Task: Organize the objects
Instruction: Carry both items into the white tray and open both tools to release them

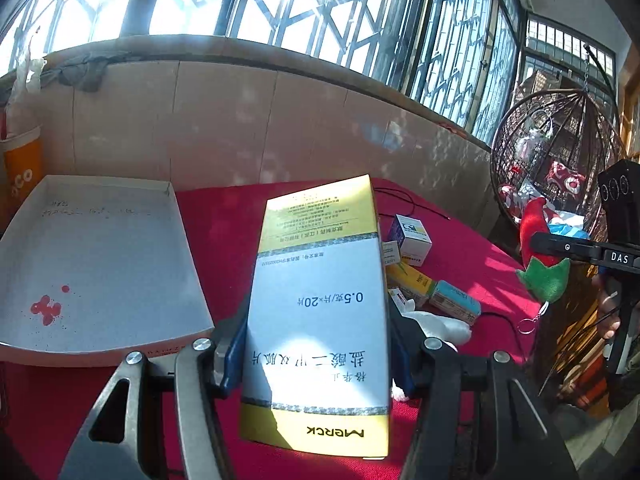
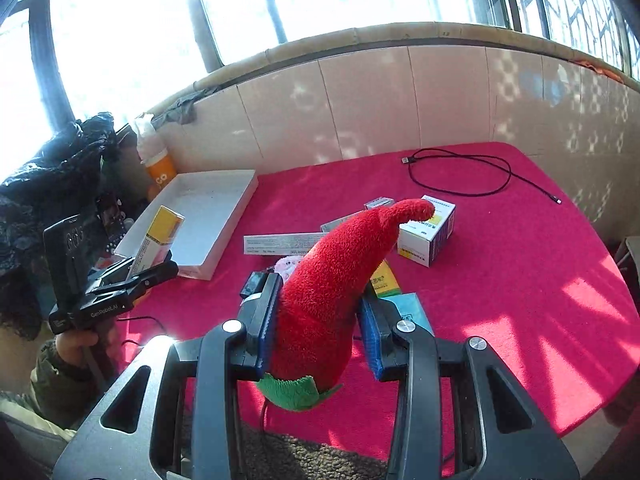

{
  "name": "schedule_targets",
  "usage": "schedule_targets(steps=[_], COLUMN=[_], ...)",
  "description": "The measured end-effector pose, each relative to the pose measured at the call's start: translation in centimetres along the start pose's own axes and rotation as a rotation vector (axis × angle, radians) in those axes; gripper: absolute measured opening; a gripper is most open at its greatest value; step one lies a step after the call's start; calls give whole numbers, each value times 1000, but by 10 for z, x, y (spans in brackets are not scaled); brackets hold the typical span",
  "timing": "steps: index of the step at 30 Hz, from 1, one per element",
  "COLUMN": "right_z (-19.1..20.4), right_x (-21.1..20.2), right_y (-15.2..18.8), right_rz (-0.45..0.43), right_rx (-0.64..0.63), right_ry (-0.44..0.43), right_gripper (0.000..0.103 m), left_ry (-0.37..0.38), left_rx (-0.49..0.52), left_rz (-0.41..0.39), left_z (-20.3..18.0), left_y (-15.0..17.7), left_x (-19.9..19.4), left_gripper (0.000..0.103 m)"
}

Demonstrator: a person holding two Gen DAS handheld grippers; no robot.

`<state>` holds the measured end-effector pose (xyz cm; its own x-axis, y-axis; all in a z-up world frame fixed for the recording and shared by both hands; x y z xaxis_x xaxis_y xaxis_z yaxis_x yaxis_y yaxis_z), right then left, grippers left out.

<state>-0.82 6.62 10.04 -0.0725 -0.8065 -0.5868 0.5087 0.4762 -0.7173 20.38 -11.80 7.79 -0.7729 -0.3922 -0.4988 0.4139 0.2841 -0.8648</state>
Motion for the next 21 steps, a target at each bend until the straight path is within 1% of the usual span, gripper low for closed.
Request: schedule_targets(steps=[6, 13, 21], right_z=[30, 59, 88], right_x=[-1, 5, 15], right_y=[-9, -15, -22], right_rz=[-13, -6, -3], right_rx=[-62, -118, -184], right_ry=[-35, -64, -80], right_gripper=[36, 36, 36], left_ry=[-61, -98, -134], left_rx=[-49, -95, -147], left_rz=[-47, -98, -126], left_z=[20, 38, 60], left_y=[3, 7, 14], left_x=[-19, -39, -50], left_gripper=[58, 58, 58])
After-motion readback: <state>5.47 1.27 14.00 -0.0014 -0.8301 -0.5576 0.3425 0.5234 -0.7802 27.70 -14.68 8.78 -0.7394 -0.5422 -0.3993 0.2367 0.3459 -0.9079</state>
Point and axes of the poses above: each gripper's, at about its wrist camera, not at the fingertips, and x roughly the way its jaws point, z to its left, y to its underside, the point moved 2 cm from there along x, roughly the way its jaws point, and after that the axes turned 11 degrees about x, right-handed, at the moved point
